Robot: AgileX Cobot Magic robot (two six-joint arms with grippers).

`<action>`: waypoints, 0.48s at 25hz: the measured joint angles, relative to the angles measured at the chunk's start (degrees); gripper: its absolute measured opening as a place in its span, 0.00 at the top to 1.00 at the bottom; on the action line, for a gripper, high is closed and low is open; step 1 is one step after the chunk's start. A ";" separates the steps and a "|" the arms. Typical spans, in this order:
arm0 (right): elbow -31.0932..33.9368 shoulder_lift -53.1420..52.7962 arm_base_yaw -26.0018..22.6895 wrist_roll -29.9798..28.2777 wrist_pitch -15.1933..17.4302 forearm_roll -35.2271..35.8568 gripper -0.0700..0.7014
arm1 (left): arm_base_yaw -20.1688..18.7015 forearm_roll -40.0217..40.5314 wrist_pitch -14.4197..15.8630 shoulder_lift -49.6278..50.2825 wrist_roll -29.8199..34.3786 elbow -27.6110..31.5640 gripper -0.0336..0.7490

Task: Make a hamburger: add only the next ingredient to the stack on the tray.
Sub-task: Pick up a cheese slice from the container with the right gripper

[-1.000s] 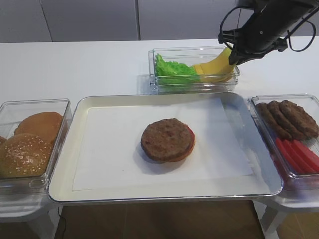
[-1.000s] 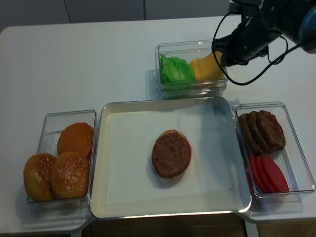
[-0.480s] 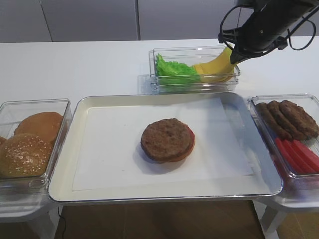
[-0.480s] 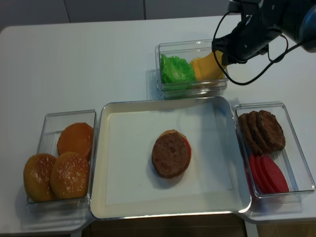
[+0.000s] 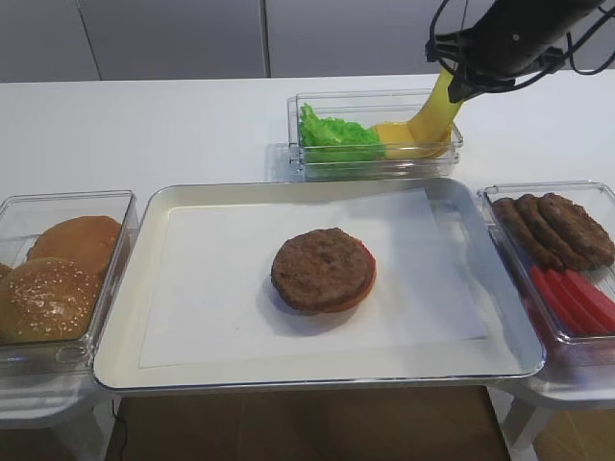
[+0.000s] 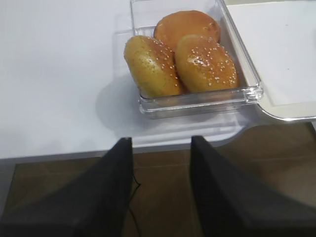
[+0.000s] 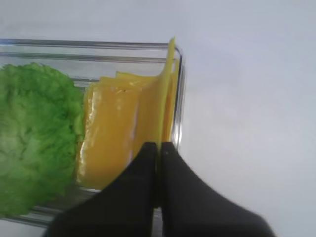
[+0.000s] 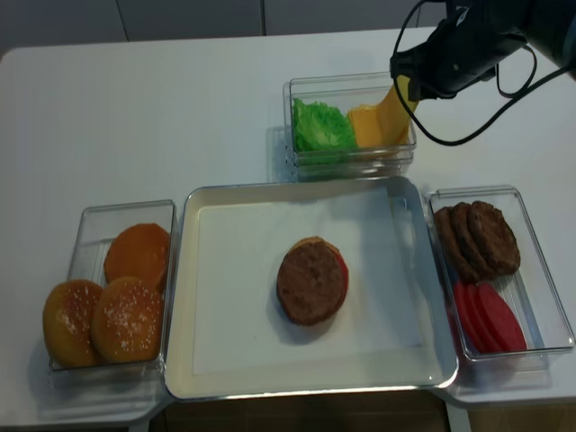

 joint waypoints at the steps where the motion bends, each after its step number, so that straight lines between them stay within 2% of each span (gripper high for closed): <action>1: 0.00 -0.20 0.00 -0.35 0.44 0.00 0.90 | 0.00 0.00 0.00 0.00 0.00 0.00 0.59; 9: 0.00 -6.52 0.00 -0.81 3.86 0.23 0.90 | 0.00 0.00 0.00 0.00 0.00 0.00 0.59; 12: 0.00 -9.91 0.00 -1.07 6.25 0.84 0.90 | 0.00 0.00 0.00 0.00 0.00 0.00 0.59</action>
